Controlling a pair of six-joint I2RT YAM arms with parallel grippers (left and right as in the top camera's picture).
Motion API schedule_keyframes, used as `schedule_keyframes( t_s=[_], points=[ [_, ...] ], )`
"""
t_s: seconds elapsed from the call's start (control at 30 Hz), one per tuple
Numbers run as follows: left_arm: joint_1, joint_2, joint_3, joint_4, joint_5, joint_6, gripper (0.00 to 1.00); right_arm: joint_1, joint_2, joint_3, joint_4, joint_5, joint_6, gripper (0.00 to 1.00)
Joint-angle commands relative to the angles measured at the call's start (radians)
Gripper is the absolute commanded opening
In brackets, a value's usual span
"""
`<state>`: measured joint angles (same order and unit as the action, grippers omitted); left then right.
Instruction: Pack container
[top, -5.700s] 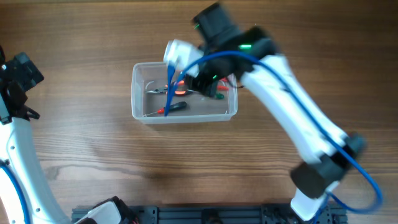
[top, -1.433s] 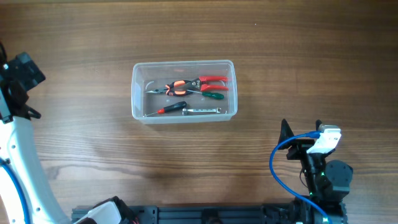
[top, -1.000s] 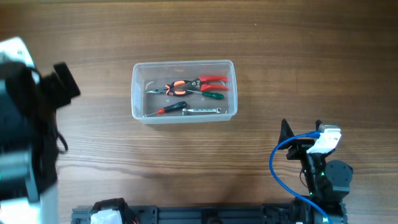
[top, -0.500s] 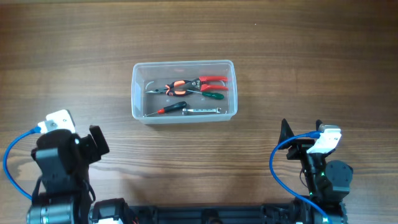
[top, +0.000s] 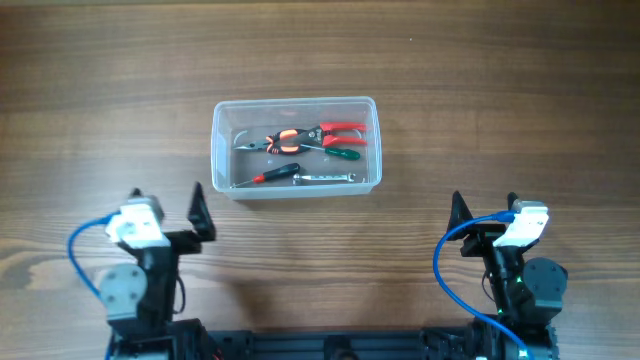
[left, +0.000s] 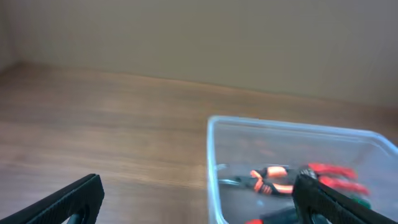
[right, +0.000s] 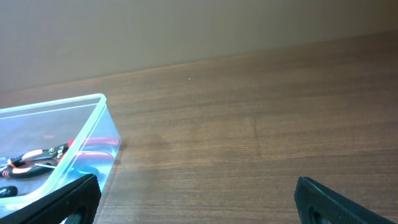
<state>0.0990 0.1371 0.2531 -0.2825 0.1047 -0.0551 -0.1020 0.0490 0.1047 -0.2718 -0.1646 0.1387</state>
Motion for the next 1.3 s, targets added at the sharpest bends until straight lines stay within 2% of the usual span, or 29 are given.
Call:
schedule_keyframes(
  t_s=[0.0,0.23,1.27],
  points=[
    [-0.025,-0.106,-0.082,0.021,0.071,-0.006,1.00,-0.005,-0.014,0.000,0.005,-0.016,0.021,1.00],
    [-0.025,-0.134,-0.165,-0.001,0.071,-0.006,1.00,-0.005,-0.014,0.000,0.005,-0.016,0.021,1.00],
    [-0.026,-0.134,-0.167,0.006,0.066,-0.005,1.00,-0.005,-0.014,0.000,0.006,-0.016,0.021,1.00]
  ],
)
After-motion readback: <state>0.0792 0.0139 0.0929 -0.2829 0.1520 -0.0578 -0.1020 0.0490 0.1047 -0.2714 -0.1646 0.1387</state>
